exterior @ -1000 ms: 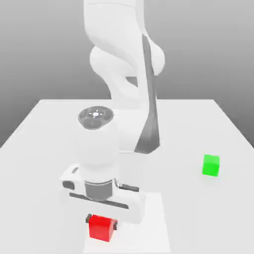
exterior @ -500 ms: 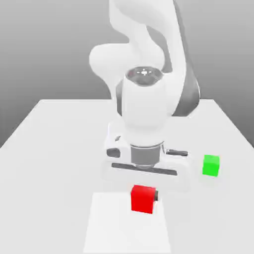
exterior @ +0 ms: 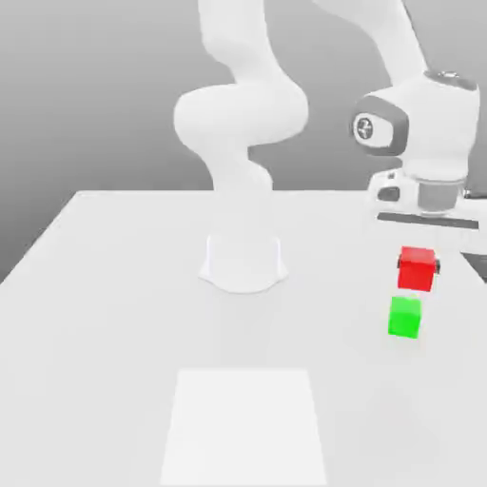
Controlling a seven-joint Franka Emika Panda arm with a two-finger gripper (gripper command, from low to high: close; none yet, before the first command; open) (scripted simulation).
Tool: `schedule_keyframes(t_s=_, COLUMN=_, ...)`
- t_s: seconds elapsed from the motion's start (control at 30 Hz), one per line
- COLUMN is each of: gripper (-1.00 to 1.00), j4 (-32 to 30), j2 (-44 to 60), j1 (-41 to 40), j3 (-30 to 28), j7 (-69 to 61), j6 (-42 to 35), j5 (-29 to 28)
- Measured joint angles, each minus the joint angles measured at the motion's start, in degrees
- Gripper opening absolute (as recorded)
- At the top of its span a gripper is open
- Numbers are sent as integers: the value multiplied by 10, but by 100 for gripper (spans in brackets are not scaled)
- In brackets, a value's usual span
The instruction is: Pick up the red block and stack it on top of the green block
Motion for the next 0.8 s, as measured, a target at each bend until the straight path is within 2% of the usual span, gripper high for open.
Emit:
schedule_keyframes(t_s=0.43, gripper=-100, j4=0, j2=65, j1=-42, j3=34, j7=52, j6=71, j5=-67)
schedule_keyframes(t_s=0.8, gripper=-100, j4=-1, j2=138, j1=-83, j3=46, j7=122, j6=132, j5=-168)
